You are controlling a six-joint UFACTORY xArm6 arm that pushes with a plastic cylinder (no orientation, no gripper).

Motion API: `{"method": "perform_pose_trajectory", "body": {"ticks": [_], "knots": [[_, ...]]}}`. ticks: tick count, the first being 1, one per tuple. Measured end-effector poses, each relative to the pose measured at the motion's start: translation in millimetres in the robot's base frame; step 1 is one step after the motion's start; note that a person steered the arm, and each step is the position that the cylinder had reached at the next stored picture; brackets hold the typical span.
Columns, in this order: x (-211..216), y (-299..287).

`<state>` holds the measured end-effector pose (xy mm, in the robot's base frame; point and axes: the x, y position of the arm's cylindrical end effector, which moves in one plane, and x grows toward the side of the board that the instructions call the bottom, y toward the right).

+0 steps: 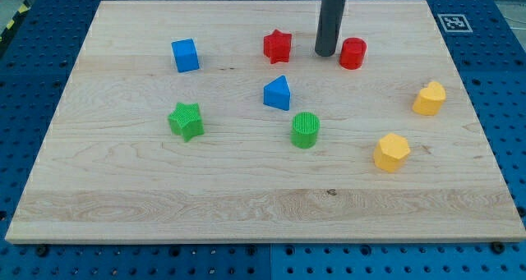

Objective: Slide the red circle to the top side of the yellow heart

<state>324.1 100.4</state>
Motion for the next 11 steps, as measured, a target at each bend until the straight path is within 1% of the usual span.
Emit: {"method": "perform_pose_trajectory", "body": {"ticks": [2, 5, 6, 8, 9, 11], "knots": [[0.0, 9.2], [0.1, 68.8], [0.6, 73.8], [9.1, 59.3], [16.4, 72.0], [17.5, 95.7]]}}
